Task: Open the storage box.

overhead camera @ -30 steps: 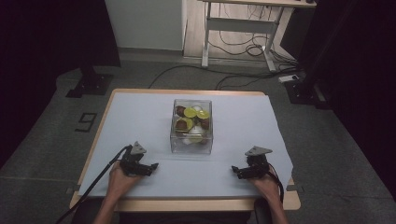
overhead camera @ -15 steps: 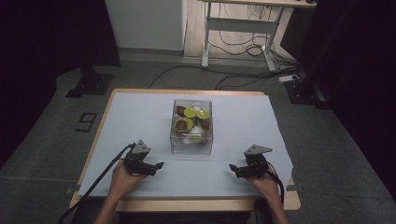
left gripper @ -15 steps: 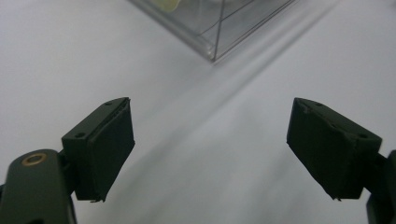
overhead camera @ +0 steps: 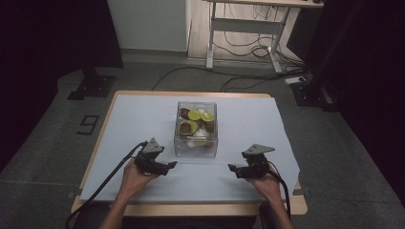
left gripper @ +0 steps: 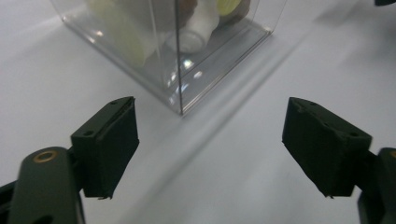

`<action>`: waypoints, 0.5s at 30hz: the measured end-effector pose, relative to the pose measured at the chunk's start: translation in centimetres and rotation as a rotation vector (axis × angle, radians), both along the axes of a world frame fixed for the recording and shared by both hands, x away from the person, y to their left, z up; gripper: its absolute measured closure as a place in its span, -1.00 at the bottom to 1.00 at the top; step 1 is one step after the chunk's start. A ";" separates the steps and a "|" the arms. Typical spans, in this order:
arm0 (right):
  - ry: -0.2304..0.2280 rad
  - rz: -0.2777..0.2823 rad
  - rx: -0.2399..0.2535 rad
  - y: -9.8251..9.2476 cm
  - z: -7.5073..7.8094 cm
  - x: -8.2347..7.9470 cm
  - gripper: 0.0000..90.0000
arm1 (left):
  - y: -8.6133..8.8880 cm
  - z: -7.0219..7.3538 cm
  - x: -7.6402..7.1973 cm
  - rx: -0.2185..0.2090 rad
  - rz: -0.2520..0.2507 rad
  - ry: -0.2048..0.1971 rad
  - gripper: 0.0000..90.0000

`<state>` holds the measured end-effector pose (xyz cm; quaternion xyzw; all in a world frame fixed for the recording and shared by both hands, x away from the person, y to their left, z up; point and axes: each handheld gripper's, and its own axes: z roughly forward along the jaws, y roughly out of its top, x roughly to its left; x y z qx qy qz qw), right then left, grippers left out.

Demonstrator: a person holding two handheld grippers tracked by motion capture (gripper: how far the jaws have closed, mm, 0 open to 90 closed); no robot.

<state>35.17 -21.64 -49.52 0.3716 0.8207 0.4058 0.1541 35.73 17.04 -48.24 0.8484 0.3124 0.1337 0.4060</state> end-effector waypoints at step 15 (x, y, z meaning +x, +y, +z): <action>-0.023 0.066 0.006 2.3 1.6 0.2 -0.36 | -1.4 1.1 0.1 -0.001 -0.041 -0.026 -0.39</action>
